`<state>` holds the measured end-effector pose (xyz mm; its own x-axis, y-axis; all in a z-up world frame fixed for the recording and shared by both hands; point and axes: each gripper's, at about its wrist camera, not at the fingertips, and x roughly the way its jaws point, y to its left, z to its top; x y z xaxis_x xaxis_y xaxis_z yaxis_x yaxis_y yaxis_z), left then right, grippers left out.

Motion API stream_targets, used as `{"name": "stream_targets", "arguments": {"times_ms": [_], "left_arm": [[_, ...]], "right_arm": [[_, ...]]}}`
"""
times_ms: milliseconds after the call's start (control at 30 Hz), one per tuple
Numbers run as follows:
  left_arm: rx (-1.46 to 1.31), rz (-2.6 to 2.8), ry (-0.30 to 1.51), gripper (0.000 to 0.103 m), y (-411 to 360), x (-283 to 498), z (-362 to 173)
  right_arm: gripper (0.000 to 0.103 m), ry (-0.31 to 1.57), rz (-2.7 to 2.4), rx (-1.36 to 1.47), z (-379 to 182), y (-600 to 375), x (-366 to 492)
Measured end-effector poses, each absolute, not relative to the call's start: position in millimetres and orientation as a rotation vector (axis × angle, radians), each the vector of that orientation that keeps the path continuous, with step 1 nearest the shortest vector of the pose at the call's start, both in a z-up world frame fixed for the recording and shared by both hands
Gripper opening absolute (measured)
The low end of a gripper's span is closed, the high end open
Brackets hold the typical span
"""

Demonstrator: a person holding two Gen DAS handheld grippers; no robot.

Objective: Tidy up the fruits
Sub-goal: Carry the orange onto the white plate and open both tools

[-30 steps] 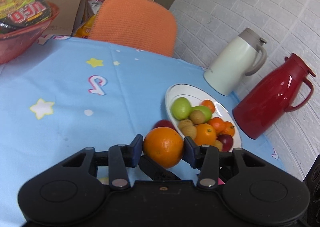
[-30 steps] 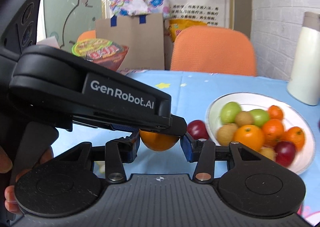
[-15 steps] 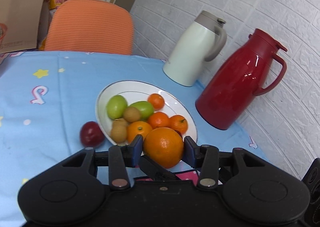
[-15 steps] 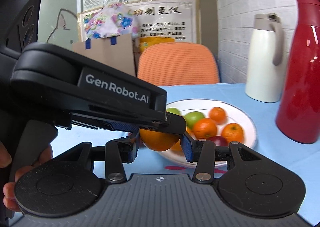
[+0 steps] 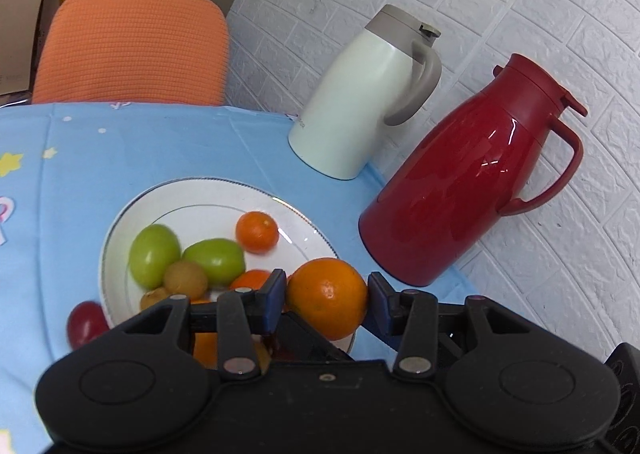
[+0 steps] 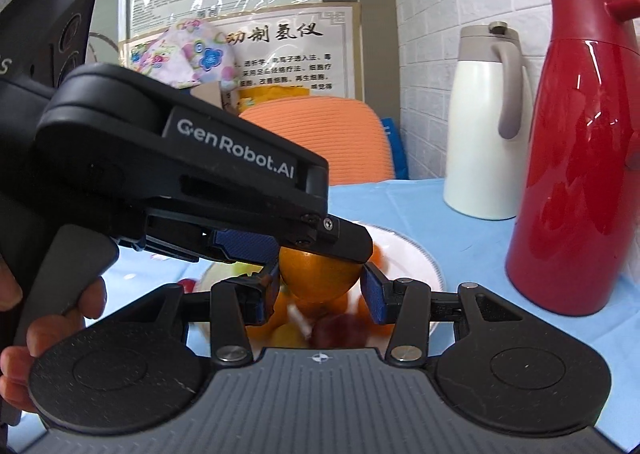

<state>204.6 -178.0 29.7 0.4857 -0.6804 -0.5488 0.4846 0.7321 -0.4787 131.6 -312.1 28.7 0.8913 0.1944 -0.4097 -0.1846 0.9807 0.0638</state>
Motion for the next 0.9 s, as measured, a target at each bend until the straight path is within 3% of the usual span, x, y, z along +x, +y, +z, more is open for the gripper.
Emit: {"name": "stream_targets", "arguments": {"times_ms": [900], "left_arm": [[-0.368, -0.583, 0.776, 0.044, -161.3, 277.1, 12.1]], "right_arm": [[0.076, 0.470, 0.317, 0.032, 16.0, -307.9, 208.0]]}}
